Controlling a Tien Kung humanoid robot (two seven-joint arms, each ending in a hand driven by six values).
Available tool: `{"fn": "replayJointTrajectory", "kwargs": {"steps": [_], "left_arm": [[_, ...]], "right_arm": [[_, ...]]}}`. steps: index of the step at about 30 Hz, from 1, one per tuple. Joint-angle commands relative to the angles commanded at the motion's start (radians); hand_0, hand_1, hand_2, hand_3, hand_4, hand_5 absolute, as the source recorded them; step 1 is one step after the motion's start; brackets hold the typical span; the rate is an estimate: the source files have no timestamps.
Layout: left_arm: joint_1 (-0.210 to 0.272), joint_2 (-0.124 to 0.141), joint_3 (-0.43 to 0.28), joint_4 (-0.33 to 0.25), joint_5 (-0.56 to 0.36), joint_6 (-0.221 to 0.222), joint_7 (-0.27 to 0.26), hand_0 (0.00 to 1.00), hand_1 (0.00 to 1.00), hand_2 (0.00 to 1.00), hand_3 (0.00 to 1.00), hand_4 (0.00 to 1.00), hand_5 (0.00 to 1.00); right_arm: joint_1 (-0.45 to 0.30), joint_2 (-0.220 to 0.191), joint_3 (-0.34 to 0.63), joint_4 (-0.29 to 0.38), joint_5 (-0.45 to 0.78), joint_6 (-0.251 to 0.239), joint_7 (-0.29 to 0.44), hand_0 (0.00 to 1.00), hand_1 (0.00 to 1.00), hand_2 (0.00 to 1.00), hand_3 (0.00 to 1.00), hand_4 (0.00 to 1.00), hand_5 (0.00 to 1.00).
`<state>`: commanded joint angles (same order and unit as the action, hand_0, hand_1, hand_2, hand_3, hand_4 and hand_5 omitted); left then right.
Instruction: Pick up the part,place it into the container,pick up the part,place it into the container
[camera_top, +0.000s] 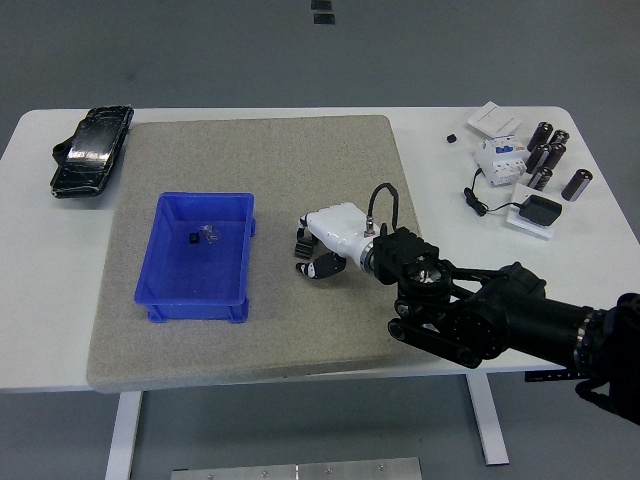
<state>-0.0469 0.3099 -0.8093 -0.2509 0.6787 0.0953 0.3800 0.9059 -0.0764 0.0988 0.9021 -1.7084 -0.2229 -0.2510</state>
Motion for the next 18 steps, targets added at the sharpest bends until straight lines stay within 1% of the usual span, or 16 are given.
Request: {"fn": "replayJointTrajectory", "kwargs": {"steps": [4,5,10,11,16,17,18], "left_arm": [[0.000,0.000,0.002,0.000,-0.003,0.000,-0.002,0.683,0.658,0.626,0.569,0.698,0.277],[-0.001,0.000,0.003,0.000,-0.003,0.000,-0.002,0.684,0.658,0.627,0.569,0.703,0.286],[0.000,-0.001,0.003,0.001,-0.003,0.000,-0.002,0.684,0.658,0.627,0.569,0.703,0.286],[0.000,-0.001,0.003,0.001,-0.004,0.000,-0.003,0.684,0.658,0.628,0.570,0.705,0.294],[0.000,-0.002,0.005,0.001,-0.006,0.000,-0.004,0.684,0.658,0.628,0.570,0.705,0.294],[0.000,-0.002,0.006,0.001,-0.006,0.000,-0.004,0.682,0.658,0.628,0.570,0.706,0.294],[0.000,-0.002,0.006,0.001,-0.006,0.000,-0.005,0.682,0.658,0.628,0.570,0.706,0.294]], "right_arm": [[0.000,0.001,-0.004,-0.003,0.011,-0.010,0.003,0.272,0.403,0.480,0.667,0.720,0.411],[0.000,0.001,-0.006,-0.005,0.016,-0.014,0.005,0.259,0.402,0.456,0.673,0.504,0.296],[0.000,0.003,-0.013,-0.010,0.035,-0.030,0.010,0.259,0.402,0.456,0.673,0.504,0.296],[0.000,0.004,-0.014,-0.010,0.038,-0.033,0.012,0.259,0.398,0.437,0.672,0.487,0.200],[0.000,0.008,-0.016,-0.014,0.053,-0.044,0.018,0.259,0.398,0.437,0.672,0.487,0.200],[0.000,0.009,-0.016,-0.015,0.056,-0.047,0.019,0.260,0.402,0.434,0.675,0.447,0.164],[0.000,0.010,-0.017,-0.017,0.059,-0.050,0.020,0.260,0.402,0.434,0.675,0.447,0.164]]}}
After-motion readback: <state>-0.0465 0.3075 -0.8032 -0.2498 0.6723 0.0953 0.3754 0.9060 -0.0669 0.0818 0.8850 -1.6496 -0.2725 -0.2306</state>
